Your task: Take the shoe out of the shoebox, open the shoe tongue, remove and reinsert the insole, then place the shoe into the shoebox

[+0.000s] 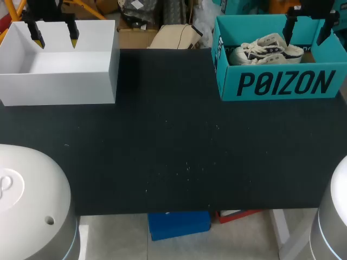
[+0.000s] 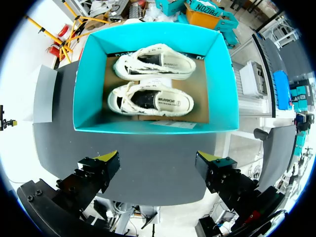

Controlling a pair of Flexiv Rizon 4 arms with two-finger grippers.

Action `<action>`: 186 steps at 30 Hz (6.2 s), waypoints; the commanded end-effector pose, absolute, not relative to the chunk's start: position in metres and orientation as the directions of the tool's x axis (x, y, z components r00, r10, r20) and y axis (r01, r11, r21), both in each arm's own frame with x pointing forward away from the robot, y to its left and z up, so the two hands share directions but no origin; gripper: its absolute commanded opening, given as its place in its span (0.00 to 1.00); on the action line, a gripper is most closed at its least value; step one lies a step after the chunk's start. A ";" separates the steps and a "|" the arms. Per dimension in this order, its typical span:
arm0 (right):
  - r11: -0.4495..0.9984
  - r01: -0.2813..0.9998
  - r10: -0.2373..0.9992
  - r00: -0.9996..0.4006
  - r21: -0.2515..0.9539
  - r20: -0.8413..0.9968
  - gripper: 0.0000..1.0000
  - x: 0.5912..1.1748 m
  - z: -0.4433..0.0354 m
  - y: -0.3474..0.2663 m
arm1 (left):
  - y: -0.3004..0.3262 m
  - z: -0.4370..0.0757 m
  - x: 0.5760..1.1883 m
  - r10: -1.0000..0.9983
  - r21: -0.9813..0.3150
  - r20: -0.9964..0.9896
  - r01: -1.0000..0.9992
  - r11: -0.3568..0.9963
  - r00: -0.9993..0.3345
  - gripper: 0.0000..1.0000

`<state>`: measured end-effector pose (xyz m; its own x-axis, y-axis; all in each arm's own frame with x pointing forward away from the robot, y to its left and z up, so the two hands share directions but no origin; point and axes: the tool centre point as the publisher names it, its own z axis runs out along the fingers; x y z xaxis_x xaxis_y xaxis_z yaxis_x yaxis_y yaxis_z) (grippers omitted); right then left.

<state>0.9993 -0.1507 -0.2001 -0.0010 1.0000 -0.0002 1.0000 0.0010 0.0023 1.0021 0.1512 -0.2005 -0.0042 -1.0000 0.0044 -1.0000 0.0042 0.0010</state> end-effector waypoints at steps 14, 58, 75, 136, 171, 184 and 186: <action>0.000 1.000 1.000 0.000 0.002 0.000 1.00 0.999 -0.200 -0.150 | 0.150 -0.200 1.002 -1.000 0.002 0.001 -1.000 0.002 -0.002 1.00; 0.731 0.680 0.683 -0.727 0.063 -0.074 1.00 0.991 -0.188 -0.151 | 0.150 -0.200 1.002 -1.000 0.002 0.001 -1.000 0.002 -0.002 1.00; 0.983 0.155 0.166 -0.979 0.097 -0.117 1.00 1.004 -0.190 -0.134 | 0.150 -0.200 1.002 -1.000 0.002 0.001 -1.000 0.002 -0.002 1.00; 0.985 0.169 0.171 -0.985 0.041 -0.040 0.32 1.138 -0.404 -0.140 | 0.150 -0.200 1.002 -1.000 0.002 0.001 -1.000 0.002 -0.002 1.00; 0.992 0.114 0.101 -0.976 -0.058 -0.195 0.00 1.107 -0.195 -0.167 | 0.150 -0.200 1.002 -1.000 0.002 0.001 -1.000 0.002 -0.002 1.00; 0.983 0.160 0.135 -0.961 -0.088 -0.240 0.00 0.993 -0.136 -0.072 | 0.150 -0.200 1.002 -1.000 0.002 0.001 -1.000 0.002 -0.002 1.00; 0.983 0.160 0.136 -0.962 -0.086 -0.237 0.00 0.972 -0.138 -0.053 | 0.150 -0.200 1.002 -1.000 0.002 0.001 -1.000 0.002 -0.002 1.00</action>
<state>1.0321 -0.0781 -0.1714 -0.9835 0.1452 -0.1082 0.1520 0.9867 -0.0577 1.0020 0.1512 -0.2003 -0.0042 -1.0000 0.0042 -1.0000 0.0042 0.0011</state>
